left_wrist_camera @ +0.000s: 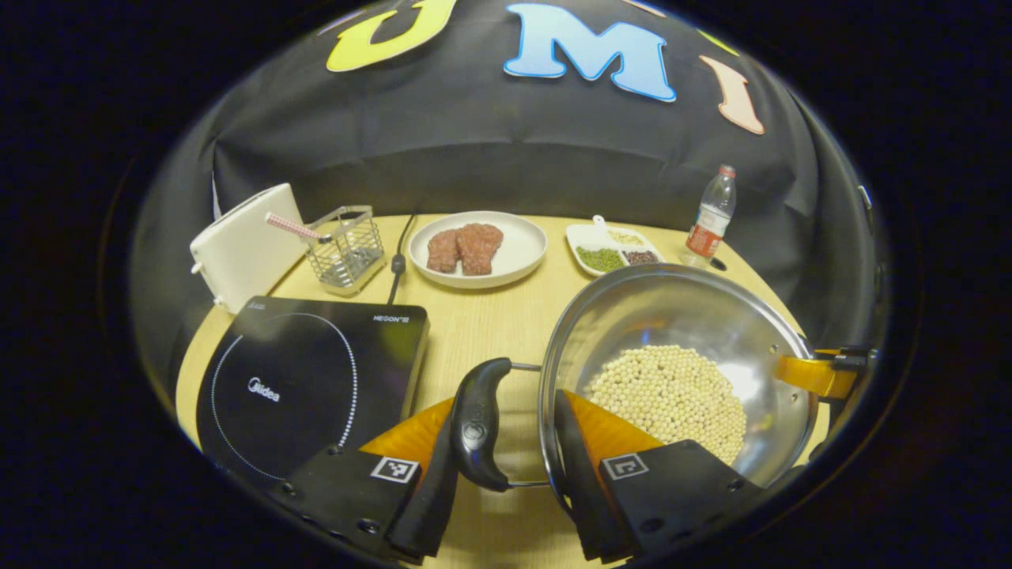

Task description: First push the handle of the pot to place it horizontally, then grasp the pot with both hands and set it on the induction cooktop.

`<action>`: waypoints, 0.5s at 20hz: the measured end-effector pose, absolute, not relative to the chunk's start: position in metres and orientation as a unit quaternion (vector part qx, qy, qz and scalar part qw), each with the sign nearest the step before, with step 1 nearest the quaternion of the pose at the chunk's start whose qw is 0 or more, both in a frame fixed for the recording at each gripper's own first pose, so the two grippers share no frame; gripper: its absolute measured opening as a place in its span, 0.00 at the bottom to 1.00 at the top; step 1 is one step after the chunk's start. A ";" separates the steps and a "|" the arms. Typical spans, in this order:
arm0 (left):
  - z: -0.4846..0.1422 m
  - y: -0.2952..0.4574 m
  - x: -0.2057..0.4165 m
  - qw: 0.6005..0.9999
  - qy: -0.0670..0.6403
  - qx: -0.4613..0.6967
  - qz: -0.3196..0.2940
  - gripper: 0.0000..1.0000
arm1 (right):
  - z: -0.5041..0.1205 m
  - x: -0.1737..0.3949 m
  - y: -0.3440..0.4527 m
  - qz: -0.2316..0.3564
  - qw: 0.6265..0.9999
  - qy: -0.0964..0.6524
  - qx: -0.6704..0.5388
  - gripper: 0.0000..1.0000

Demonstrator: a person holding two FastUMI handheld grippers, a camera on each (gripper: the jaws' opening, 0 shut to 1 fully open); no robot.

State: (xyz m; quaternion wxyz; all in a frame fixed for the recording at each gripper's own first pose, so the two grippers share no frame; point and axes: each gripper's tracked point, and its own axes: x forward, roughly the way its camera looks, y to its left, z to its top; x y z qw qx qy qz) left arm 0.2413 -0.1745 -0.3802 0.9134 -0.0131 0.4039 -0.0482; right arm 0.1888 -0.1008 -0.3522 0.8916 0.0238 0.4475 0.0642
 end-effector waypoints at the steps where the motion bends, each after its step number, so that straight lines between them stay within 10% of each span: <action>1: -0.380 -0.175 0.242 0.915 0.400 -0.011 -0.046 0.67 | -0.348 0.187 -0.101 0.066 0.893 0.444 0.027 0.53; 10: -0.375 -0.171 0.243 0.923 0.383 -0.020 -0.022 0.68 | -0.314 0.163 -0.066 0.087 0.901 0.424 0.012 0.54</action>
